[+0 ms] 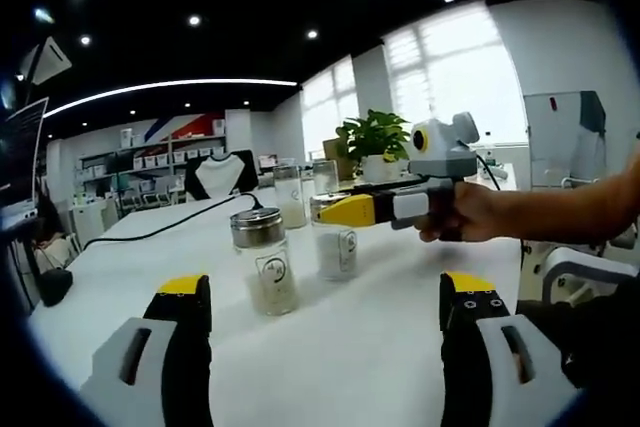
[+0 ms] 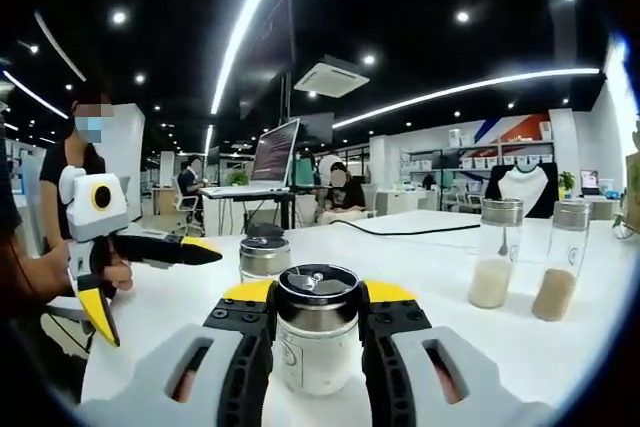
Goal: Rotate the seasoning bottle until the label or dispensing opening points toward the visible target arrow and the bottle remains upright within the marked orientation range
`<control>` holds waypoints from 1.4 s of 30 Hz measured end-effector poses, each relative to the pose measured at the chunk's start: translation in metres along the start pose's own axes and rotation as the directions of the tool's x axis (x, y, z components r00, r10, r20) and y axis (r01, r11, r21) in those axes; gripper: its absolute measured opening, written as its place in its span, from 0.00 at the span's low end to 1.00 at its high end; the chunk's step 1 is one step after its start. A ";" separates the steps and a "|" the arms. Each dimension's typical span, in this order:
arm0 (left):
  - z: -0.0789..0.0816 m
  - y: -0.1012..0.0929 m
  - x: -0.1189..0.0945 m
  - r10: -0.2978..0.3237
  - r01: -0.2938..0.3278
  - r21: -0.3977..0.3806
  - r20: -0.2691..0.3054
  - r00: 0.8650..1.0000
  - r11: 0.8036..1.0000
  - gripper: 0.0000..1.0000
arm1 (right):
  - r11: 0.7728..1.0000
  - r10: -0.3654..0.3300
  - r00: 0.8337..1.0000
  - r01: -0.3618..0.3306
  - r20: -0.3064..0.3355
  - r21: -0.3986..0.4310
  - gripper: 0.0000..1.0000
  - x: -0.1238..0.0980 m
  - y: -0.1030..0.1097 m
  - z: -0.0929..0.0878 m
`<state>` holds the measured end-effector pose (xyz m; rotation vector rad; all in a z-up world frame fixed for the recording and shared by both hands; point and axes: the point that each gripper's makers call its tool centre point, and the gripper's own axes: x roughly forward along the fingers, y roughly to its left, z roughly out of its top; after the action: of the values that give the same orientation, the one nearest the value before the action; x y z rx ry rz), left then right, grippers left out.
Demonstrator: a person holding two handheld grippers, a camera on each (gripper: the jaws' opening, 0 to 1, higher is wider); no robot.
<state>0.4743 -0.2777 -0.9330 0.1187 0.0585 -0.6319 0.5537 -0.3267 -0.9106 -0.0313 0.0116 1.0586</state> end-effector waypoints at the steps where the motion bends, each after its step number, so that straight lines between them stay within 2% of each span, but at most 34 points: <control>1: 0.000 0.000 0.000 0.000 0.000 0.000 0.000 1.000 1.000 1.00 | 1.000 0.000 1.000 0.000 -0.001 0.000 0.30 0.000 0.001 0.000; 22: 0.000 0.001 0.000 0.004 -0.004 0.003 -0.008 1.000 1.000 1.00 | 1.000 -0.028 1.000 0.028 0.009 0.006 0.30 0.003 0.002 0.000; 42: -0.001 0.001 -0.001 0.006 -0.006 0.004 -0.015 1.000 1.000 1.00 | 0.999 -0.021 1.000 0.021 0.014 0.041 0.31 0.003 0.000 -0.002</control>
<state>0.4742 -0.2765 -0.9338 0.1274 0.0711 -0.6248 0.5549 -0.3243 -0.9127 0.0130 0.0200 1.0375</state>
